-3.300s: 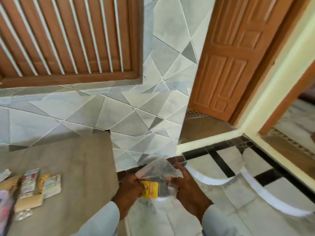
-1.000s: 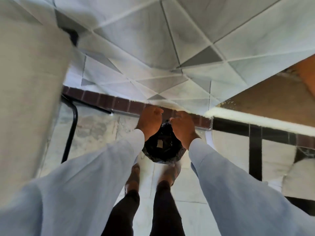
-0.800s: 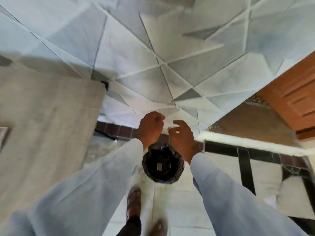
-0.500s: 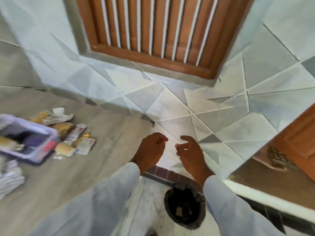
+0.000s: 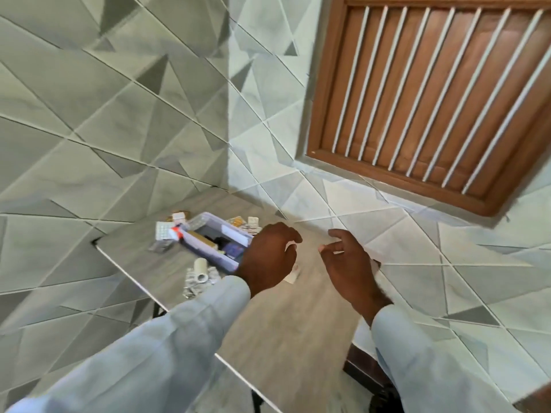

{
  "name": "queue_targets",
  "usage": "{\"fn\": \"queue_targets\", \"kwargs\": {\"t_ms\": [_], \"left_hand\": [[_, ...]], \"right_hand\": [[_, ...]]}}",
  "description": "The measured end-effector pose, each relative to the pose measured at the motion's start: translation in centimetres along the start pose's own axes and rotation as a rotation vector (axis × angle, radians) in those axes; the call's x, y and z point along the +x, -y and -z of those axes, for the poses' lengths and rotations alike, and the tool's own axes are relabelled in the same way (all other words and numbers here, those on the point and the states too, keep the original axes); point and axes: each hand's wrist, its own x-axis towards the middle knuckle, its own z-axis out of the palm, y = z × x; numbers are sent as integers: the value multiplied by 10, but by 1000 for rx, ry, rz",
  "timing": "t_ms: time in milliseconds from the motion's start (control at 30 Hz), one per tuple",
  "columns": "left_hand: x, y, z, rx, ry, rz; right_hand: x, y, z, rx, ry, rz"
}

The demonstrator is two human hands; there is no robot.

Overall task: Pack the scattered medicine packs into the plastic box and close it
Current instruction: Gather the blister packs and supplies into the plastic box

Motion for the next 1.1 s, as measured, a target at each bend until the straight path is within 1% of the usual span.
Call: {"fn": "queue_targets", "kwargs": {"t_ms": [133, 267, 367, 433, 567, 700, 933, 1033, 1100], "left_hand": [[-20, 77, 81, -4, -44, 21], [-32, 159, 151, -38, -129, 125], [-32, 199, 181, -48, -147, 233], [-28, 226, 193, -52, -139, 275], [-19, 261, 195, -66, -141, 366], [1, 303, 174, -54, -61, 487], [43, 368, 144, -40, 57, 570], [62, 394, 132, -39, 126, 591], [70, 411, 125, -15, 185, 583]], "right_hand": [[-7, 56, -75, 31, 11, 4], [-15, 89, -149, 11, -5, 26], [-16, 98, -188, 24, -2, -39], [-11, 100, -215, 32, 11, -74], [9, 97, -251, 36, 28, -118], [39, 80, -282, 29, 84, -149], [94, 44, -338, 112, 165, -265], [109, 28, -362, 82, 233, -302], [111, 18, -376, 74, 241, -355]]}}
